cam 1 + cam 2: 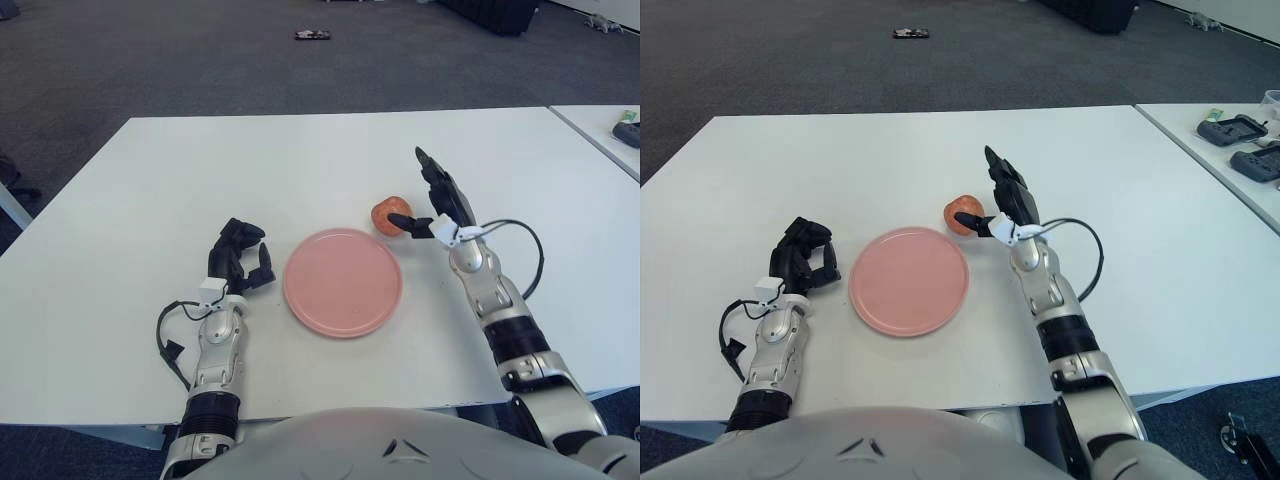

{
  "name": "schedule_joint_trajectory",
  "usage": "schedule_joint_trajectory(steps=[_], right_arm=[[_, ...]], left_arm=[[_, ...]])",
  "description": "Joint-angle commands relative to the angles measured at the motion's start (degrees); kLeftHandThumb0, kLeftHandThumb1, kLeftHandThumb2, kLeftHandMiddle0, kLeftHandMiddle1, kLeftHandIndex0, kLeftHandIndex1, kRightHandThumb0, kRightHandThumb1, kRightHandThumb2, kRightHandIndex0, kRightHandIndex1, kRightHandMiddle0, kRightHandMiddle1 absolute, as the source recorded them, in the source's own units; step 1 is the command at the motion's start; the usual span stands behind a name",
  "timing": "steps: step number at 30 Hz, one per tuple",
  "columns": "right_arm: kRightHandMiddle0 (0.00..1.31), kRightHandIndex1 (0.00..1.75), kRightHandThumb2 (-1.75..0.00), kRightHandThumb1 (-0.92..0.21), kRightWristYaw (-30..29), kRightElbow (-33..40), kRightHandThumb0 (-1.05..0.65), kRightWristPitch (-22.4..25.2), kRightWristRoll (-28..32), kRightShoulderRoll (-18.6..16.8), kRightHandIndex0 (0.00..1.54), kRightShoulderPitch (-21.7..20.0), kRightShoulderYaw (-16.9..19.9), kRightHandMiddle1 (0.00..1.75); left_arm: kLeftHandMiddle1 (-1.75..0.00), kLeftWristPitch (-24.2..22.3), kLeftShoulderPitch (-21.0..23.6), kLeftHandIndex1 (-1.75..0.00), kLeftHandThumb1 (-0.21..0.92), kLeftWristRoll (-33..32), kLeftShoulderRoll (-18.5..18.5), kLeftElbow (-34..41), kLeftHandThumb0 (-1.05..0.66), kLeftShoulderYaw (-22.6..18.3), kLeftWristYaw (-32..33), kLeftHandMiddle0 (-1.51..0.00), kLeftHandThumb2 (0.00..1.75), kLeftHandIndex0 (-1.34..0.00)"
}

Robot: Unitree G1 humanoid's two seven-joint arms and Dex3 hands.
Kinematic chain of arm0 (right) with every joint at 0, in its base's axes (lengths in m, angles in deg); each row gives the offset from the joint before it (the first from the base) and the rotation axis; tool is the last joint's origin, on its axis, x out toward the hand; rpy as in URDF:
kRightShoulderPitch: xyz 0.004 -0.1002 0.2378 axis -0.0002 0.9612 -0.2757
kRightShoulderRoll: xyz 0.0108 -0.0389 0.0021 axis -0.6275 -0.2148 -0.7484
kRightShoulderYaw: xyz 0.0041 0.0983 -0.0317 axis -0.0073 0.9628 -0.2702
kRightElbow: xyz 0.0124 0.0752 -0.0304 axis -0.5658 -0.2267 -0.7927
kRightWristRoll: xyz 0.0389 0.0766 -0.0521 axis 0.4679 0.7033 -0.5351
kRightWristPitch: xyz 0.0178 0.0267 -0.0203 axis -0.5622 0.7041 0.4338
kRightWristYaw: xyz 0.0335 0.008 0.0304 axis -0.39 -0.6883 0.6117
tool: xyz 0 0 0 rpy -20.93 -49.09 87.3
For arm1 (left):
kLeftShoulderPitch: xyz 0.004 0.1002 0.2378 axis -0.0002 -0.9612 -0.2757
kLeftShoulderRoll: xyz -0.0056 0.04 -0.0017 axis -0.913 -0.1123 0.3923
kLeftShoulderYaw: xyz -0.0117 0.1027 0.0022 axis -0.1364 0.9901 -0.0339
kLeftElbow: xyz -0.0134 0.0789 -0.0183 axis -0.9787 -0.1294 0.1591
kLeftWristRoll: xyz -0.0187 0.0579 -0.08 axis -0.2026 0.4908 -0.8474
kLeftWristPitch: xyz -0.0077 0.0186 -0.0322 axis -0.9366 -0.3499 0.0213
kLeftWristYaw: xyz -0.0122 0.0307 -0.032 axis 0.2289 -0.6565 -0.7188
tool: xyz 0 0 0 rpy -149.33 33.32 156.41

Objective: Put the apple into the plate.

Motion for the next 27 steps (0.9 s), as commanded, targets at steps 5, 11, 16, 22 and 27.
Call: schedule_joint_trajectory(steps=[5,11,16,22,27], right_arm=[[0.0,0.0,-0.8,-0.39,2.1,-6.3,-0.88,0.5,-3.7,1.4,0.0,-5.2,-4.7,0.0],[0.0,0.0,-0.89,-0.32,8.4,-8.1,-0.81,2.3,-3.5,2.4,0.0,-7.9,-6.6,0.0],[0.0,0.0,-0.97,-0.28,11.9,-13.2,-0.74,3.4,-3.8,2.3,0.0,-12.3,-8.2,0.0],[0.0,0.0,-1.06,-0.23,12.9,-20.0,-0.66,3.7,-3.3,1.1,0.0,-16.3,-9.0,0.11],[0.0,0.0,-1.02,-0.28,12.7,-26.2,-0.72,3.8,-3.9,0.3,0.0,-19.8,-10.3,0.23]], left_arm=[[-1.75,-1.2,-0.4,-1.75,0.24,0.1,0.4,-2.1,-0.51,0.1,0.4,-1.18,1.42,-0.67],[-1.75,-1.6,-0.4,-1.75,0.25,0.5,0.6,-1.9,-0.51,0.1,0.9,-1.16,1.41,-0.66],[-1.75,-1.8,-0.6,-1.75,0.26,0.6,0.7,-1.6,-0.5,0.1,1.1,-1.14,1.4,-0.66],[-1.75,-1.9,-0.7,-1.75,0.28,0.7,0.7,-1.4,-0.49,0.1,1.4,-1.12,1.37,-0.64],[-1.75,-1.4,-0.8,-1.75,0.29,1.2,0.6,-1.6,-0.49,0.2,1.7,-1.12,1.36,-0.63]])
